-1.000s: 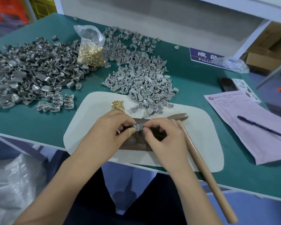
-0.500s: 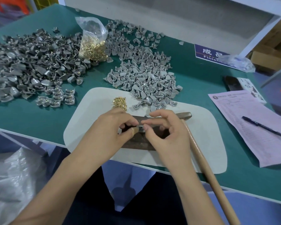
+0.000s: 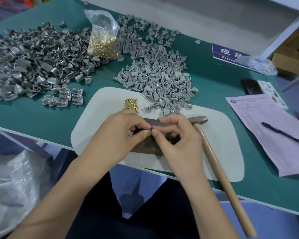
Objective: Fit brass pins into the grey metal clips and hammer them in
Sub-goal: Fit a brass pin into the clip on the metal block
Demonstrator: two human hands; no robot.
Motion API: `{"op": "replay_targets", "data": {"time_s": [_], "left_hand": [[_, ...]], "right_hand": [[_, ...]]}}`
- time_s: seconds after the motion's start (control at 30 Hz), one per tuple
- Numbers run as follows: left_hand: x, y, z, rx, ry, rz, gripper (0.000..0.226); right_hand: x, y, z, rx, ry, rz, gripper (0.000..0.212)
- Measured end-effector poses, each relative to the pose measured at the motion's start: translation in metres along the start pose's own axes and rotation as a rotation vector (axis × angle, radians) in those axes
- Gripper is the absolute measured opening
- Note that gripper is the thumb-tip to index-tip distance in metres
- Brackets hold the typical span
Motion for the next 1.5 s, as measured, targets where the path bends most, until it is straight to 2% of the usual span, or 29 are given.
{"op": "replay_targets", "data": {"time_s": [0.17, 0.53, 0.63, 0.8, 0.9, 1.1, 1.3, 1.37, 1.43, 1.5], "left_hand": [[0.0, 0.0, 0.0, -0.007, -0.015, -0.006, 0.01], [-0.001, -0.002, -0.004, -0.033, 0.086, 0.017, 0.011], [0.004, -0.005, -0.01, -0.088, 0.087, -0.05, 0.023], [0.012, -0.009, -0.022, -0.252, 0.049, -0.195, 0.01], [0.013, -0.011, -0.021, -0.292, 0.027, -0.205, 0.014], [0.011, -0.013, -0.022, -0.344, -0.025, -0.252, 0.011], [0.012, -0.014, -0.028, -0.398, -0.001, -0.264, 0.012], [0.011, -0.015, -0.03, -0.402, -0.003, -0.248, 0.013], [0.011, -0.014, -0.027, -0.354, -0.053, -0.234, 0.016], [0.01, -0.015, -0.022, -0.276, -0.095, -0.223, 0.017]], "right_hand": [[0.0, -0.003, -0.006, -0.018, -0.017, -0.005, 0.03], [0.014, 0.001, 0.001, -0.084, 0.164, -0.098, 0.034], [0.012, -0.001, 0.006, -0.119, 0.195, -0.1, 0.031], [0.0, -0.005, 0.003, -0.276, 0.416, -0.061, 0.027], [-0.001, -0.005, -0.002, -0.338, 0.45, -0.062, 0.026], [-0.003, -0.004, -0.009, -0.456, 0.593, 0.012, 0.018], [0.001, -0.003, -0.004, -0.48, 0.467, 0.186, 0.026], [0.0, -0.001, -0.005, -0.513, 0.477, 0.257, 0.02], [0.0, 0.002, -0.004, -0.499, 0.47, 0.295, 0.012], [0.006, 0.01, -0.003, -0.389, 0.385, 0.24, 0.012]]}}
Point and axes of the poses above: each hand's wrist, its own y-axis towards the middle knuckle, its own x-axis out of the back of the hand, z = x × y, the point moved 7 cm from there along y, towards the middle knuckle, and after that the axes turned 6 degrees about -y, right-handed, at the moved point
